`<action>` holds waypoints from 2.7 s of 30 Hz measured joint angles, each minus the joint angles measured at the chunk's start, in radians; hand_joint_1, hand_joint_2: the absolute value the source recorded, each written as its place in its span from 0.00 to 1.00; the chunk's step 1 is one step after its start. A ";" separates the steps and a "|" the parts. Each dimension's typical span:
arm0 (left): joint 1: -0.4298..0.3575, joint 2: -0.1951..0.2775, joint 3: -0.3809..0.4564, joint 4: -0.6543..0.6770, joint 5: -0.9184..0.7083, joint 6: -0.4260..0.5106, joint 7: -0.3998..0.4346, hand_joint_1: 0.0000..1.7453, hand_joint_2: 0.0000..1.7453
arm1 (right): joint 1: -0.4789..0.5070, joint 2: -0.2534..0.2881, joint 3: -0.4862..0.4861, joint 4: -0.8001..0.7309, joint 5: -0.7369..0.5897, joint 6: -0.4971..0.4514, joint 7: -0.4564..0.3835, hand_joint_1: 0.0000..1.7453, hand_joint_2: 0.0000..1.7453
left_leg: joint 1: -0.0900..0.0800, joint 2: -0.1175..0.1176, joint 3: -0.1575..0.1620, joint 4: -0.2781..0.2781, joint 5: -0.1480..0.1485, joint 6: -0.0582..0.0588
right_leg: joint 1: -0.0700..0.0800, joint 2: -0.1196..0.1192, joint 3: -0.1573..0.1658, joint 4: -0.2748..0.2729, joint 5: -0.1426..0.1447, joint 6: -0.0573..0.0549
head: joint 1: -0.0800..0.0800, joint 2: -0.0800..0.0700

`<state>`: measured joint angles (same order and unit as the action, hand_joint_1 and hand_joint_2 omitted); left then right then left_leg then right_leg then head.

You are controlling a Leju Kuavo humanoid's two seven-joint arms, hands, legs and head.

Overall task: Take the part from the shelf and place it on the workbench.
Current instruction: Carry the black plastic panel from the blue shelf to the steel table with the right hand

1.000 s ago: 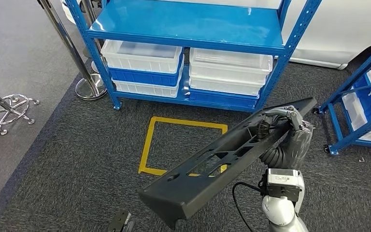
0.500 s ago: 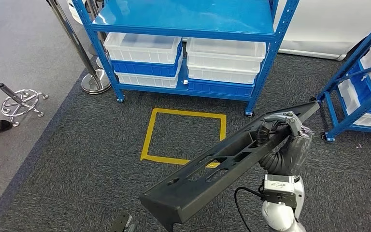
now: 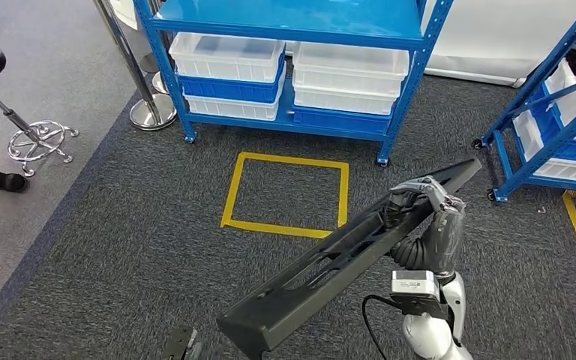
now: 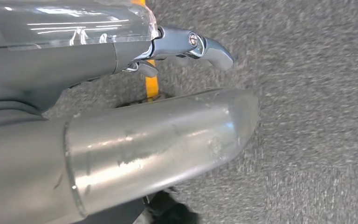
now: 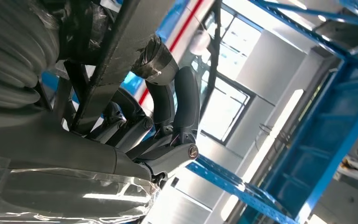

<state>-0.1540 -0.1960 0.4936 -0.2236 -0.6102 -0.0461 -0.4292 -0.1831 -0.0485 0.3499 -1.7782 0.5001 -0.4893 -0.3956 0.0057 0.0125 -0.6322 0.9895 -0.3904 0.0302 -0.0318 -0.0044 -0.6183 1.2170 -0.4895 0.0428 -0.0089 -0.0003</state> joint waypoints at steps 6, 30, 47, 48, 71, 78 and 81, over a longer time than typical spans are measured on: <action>-0.009 -0.008 0.004 0.000 0.004 0.000 -0.005 0.00 0.00 | -0.008 0.000 0.011 0.020 0.001 0.001 0.000 1.00 1.00 | 0.005 -0.003 -0.051 0.038 0.032 -0.041 | 0.007 0.000 0.119 -0.197 -0.056 -0.037 | -0.001 0.000; 0.010 0.011 0.004 -0.001 -0.029 0.032 -0.035 0.00 0.00 | 0.070 -0.001 0.012 0.018 -0.052 -0.050 -0.067 1.00 1.00 | -0.008 -0.001 0.118 -0.001 -0.104 0.014 | 0.017 0.001 -0.060 -0.020 -0.015 -0.026 | -0.001 0.000; 0.014 0.026 0.004 -0.001 -0.035 0.033 -0.042 0.00 0.00 | 0.095 0.000 0.006 -0.021 -0.059 -0.025 -0.101 1.00 1.00 | 0.007 -0.046 0.086 0.076 -0.123 -0.035 | 0.016 0.050 0.008 -0.182 0.037 -0.062 | -0.002 0.000; 0.015 0.025 0.004 -0.001 -0.035 0.032 -0.042 0.00 0.00 | 0.094 0.000 0.006 -0.021 -0.060 -0.020 -0.103 1.00 1.00 | 0.006 -0.059 0.103 0.037 -0.113 -0.030 | 0.016 0.057 0.005 -0.181 0.041 -0.056 | -0.002 0.000; 0.006 0.005 0.005 -0.001 -0.030 0.035 -0.050 0.00 0.00 | 0.062 0.002 0.001 -0.022 -0.093 0.009 -0.126 1.00 1.00 | 0.005 0.005 0.026 0.181 -0.205 -0.045 | 0.015 0.004 0.016 -0.189 0.031 -0.065 | -0.001 0.000; 0.007 0.008 0.005 -0.001 -0.036 0.035 -0.048 0.00 0.00 | 0.060 0.002 0.001 -0.022 -0.092 0.006 -0.127 1.00 1.00 | 0.006 -0.062 0.081 0.073 -0.116 -0.025 | 0.017 0.086 0.006 -0.181 0.041 -0.057 | -0.001 0.000; 0.006 0.010 0.007 -0.001 -0.036 0.040 -0.048 0.00 0.00 | 0.059 0.002 -0.002 -0.026 -0.088 0.003 -0.128 1.00 1.00 | 0.002 -0.078 0.104 0.017 -0.107 -0.015 | 0.012 0.116 -0.003 -0.186 0.053 -0.037 | -0.001 0.000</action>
<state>-0.1475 -0.1860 0.5005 -0.2243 -0.6459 -0.0060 -0.4770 -0.1237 -0.0465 0.3479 -1.8044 0.4118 -0.4861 -0.5232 0.0074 -0.0658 -0.5281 1.0067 -0.4977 0.0155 -0.0197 0.1119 -0.6214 1.0310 -0.4365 0.0057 -0.0100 -0.0001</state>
